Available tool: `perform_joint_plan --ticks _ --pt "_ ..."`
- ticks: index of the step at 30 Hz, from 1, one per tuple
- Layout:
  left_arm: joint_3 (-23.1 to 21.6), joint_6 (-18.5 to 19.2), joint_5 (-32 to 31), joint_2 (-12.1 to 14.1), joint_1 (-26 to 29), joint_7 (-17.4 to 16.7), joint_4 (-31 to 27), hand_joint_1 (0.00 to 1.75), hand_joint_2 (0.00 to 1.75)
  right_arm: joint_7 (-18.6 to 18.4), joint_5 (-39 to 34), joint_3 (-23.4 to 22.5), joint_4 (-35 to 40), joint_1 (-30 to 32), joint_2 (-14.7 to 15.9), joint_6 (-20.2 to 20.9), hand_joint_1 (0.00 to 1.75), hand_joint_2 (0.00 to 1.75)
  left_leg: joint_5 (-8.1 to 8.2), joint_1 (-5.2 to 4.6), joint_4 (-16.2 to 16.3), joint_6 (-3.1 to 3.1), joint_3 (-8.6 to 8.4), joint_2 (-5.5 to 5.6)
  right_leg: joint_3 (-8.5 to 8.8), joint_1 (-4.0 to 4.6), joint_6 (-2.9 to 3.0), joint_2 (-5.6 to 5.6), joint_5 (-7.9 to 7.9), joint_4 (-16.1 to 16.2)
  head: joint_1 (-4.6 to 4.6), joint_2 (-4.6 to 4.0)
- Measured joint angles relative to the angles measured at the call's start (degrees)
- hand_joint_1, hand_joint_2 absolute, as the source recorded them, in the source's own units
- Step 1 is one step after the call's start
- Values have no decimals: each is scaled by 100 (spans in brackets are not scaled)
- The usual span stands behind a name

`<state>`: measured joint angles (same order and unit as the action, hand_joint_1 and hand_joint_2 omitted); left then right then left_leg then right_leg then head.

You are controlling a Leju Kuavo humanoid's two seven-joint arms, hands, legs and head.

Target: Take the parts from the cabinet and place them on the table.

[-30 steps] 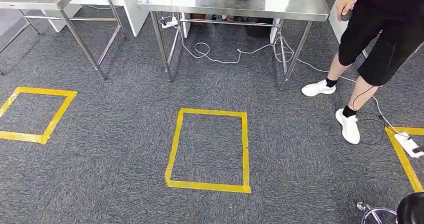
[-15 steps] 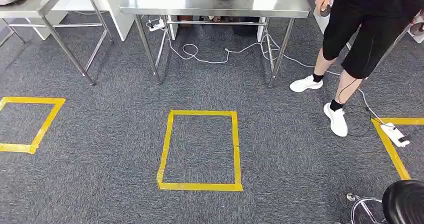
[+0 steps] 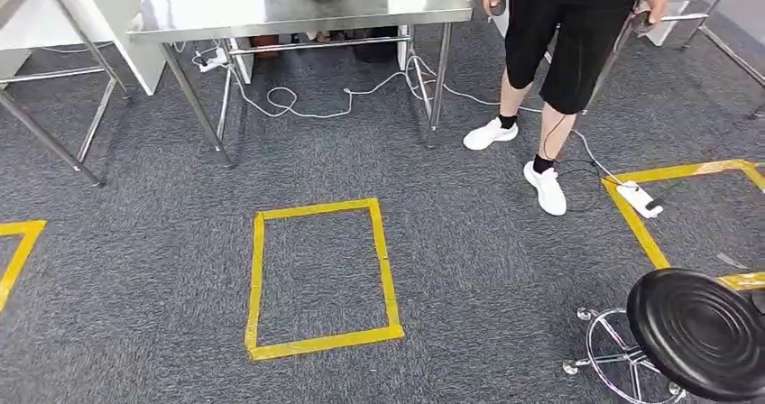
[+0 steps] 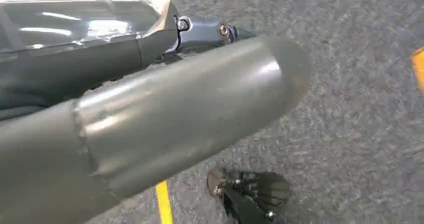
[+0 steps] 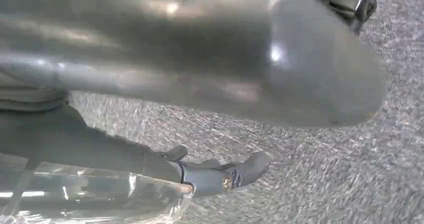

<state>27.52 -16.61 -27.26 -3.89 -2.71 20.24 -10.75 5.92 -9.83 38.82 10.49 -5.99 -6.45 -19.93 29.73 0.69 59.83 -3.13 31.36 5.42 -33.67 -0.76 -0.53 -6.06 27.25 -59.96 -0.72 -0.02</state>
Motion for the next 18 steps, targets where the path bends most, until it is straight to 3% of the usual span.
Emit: perform_joint_plan --ticks 2,3,4,5,6,8,9,10,12,13,14,15,16,18 --pt "0 -7 0 29 -11 -7 -2 0 0 2 2 0 2 9 -24 2 0 0 -10 -55 -6 -12 -8 -115 -41 -69 -72 -106 -44 31 -5 0" --pt "2 -7 0 31 -15 -7 -2 0 0 2 0 0 0 12 -46 2 0 0 -71 -63 -98 -31 -45 -201 -101 -29 -137 -178 -86 76 -7 0" --pt "2 -4 0 7 -16 -7 -2 0 0 2 -2 0 -2 15 -18 2 0 0 -174 36 -255 1 -96 -315 -87 -4 -129 -92 -70 -23 8 0" --pt "2 -5 0 7 -12 -4 -2 0 0 4 -2 0 -2 15 -13 2 0 0 -202 -6 -337 -5 -110 -371 -231 31 -104 236 53 -183 9 0" --pt "2 -7 0 4 -15 -2 -2 0 0 4 -2 0 -2 2 -9 2 0 0 -241 -5 -339 -62 -103 -477 -403 31 -58 392 262 -540 72 0" --pt "2 -2 0 2 18 -11 0 0 0 4 -7 0 -2 -8 9 2 0 0 -242 -32 -339 -49 -73 -685 -750 7 -39 501 611 -1350 72 0" --pt "0 -2 0 -2 18 -17 0 0 0 2 -7 0 -2 4 11 2 0 0 -242 -34 -335 -48 -63 -772 -822 -2 -79 527 656 -1557 72 0" --pt "2 0 0 -2 17 -18 0 0 0 0 -7 0 -2 19 11 2 0 0 -243 -34 -335 -47 -62 -852 -760 -18 -124 550 607 -1502 74 0" --pt "2 20 0 -9 4 -20 0 0 0 -11 -7 -2 -2 30 26 2 0 0 -239 -32 -332 -28 -73 -998 -247 -45 -265 653 297 -661 76 0" --pt "2 26 0 -13 -1 -22 0 0 0 -17 -7 -2 -2 23 37 2 0 0 -230 -32 -325 -6 -86 -1057 85 -49 -300 812 150 -115 76 0" --pt "2 26 0 -17 -4 -22 0 0 0 -20 -4 -2 -2 1 41 2 0 0 -213 -69 -306 36 -94 -1125 279 -25 -230 1092 127 278 81 0" --pt "0 26 0 -17 -3 -26 0 0 0 -20 -4 -2 -2 -11 41 4 0 0 -183 -96 -293 86 -100 -1174 313 31 -196 1053 64 288 66 0" --pt "0 26 0 -17 -9 -26 0 0 0 -20 -2 -2 -2 -14 41 4 0 0 -189 -91 -294 119 -115 -1228 268 17 -137 956 53 279 35 0" --pt "0 28 0 -20 -42 -29 -2 0 0 -22 0 -2 -2 7 44 9 0 0 -196 -71 -306 174 -150 -1326 220 35 -84 849 36 292 46 0"
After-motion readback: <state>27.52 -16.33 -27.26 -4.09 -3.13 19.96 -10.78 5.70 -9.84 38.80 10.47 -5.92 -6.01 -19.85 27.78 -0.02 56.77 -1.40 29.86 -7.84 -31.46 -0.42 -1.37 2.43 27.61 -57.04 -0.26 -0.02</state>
